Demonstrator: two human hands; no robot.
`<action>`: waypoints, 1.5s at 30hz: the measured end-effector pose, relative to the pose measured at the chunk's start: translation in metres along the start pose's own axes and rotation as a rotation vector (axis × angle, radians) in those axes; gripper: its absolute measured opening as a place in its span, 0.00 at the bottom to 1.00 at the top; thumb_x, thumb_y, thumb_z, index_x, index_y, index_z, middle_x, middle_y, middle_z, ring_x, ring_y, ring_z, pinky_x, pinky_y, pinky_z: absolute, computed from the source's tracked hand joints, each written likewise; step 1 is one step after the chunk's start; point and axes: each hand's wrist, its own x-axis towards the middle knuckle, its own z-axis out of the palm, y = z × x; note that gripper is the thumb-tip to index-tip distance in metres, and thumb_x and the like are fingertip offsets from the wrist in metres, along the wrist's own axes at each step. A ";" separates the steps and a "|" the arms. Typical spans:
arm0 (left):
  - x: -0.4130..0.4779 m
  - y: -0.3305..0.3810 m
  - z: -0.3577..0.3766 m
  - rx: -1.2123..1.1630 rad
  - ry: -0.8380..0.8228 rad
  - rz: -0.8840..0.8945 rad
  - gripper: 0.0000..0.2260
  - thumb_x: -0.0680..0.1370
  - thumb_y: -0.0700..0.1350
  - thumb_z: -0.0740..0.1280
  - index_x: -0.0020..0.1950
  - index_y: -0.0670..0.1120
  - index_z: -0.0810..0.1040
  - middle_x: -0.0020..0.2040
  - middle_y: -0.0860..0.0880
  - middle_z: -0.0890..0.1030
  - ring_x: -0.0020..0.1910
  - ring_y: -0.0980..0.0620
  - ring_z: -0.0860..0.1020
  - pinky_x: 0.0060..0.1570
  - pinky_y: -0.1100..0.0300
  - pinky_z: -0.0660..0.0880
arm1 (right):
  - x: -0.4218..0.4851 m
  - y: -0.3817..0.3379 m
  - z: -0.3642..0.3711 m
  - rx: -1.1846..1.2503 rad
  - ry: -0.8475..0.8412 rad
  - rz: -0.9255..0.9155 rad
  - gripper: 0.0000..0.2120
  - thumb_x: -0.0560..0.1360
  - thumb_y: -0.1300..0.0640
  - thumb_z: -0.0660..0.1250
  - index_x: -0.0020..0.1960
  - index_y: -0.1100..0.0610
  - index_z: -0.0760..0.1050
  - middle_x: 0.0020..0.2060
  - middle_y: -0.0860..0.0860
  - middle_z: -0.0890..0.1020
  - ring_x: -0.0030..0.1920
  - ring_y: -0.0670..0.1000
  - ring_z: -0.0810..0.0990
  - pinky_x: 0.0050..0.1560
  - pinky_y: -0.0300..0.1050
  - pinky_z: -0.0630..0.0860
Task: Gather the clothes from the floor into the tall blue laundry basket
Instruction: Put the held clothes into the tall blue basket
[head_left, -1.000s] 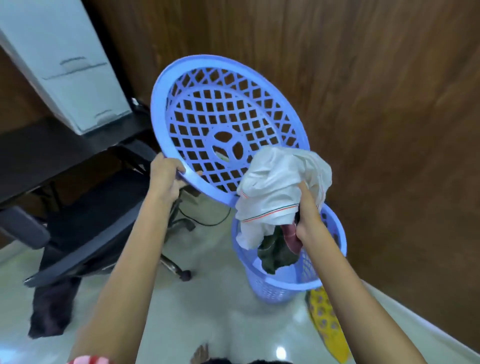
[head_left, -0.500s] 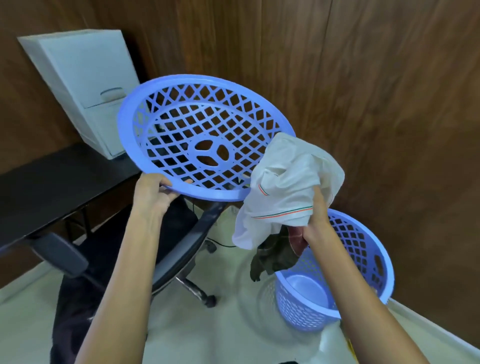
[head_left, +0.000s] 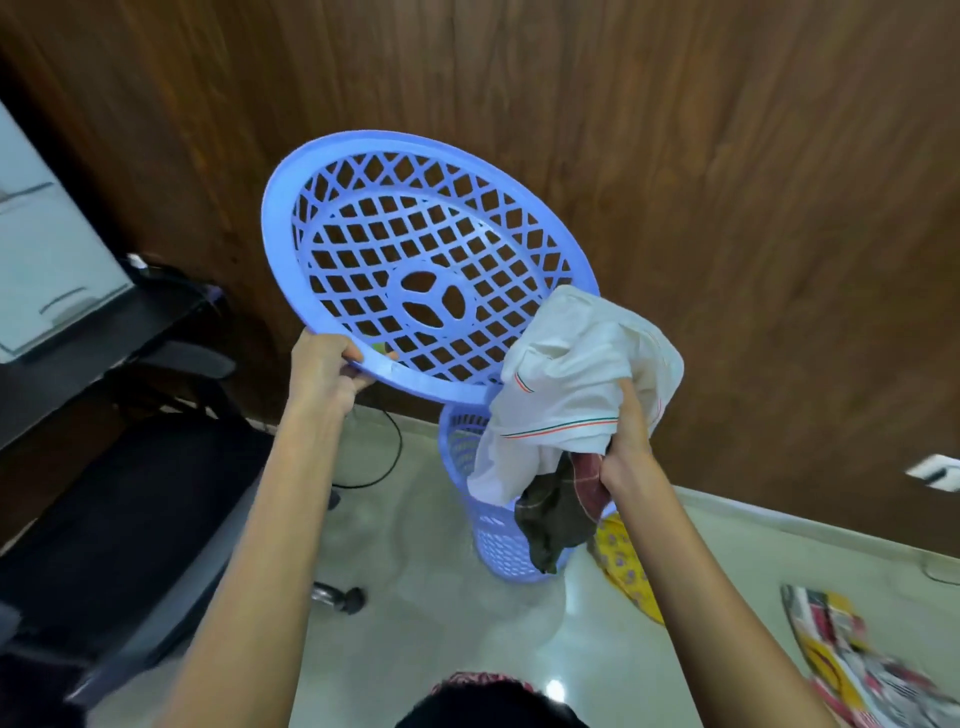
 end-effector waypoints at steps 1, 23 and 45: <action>-0.016 -0.008 0.011 -0.009 -0.012 -0.006 0.28 0.69 0.25 0.50 0.62 0.47 0.70 0.58 0.41 0.73 0.59 0.33 0.73 0.58 0.38 0.74 | -0.011 -0.004 -0.012 -0.006 0.027 -0.017 0.18 0.74 0.45 0.64 0.59 0.52 0.77 0.54 0.53 0.82 0.55 0.56 0.80 0.57 0.55 0.77; -0.177 -0.186 -0.104 0.119 0.071 -0.330 0.19 0.68 0.27 0.50 0.48 0.44 0.72 0.46 0.43 0.78 0.47 0.39 0.76 0.43 0.46 0.80 | -0.147 0.084 -0.187 -0.182 0.195 0.408 0.20 0.75 0.46 0.65 0.64 0.54 0.75 0.42 0.52 0.86 0.38 0.50 0.85 0.37 0.44 0.82; -0.125 -0.308 -0.295 0.128 0.379 -0.642 0.09 0.75 0.35 0.66 0.53 0.43 0.73 0.39 0.45 0.74 0.37 0.51 0.81 0.36 0.66 0.75 | -0.124 0.202 -0.117 -0.502 0.252 0.671 0.18 0.72 0.44 0.68 0.57 0.53 0.77 0.46 0.53 0.83 0.48 0.55 0.82 0.56 0.53 0.77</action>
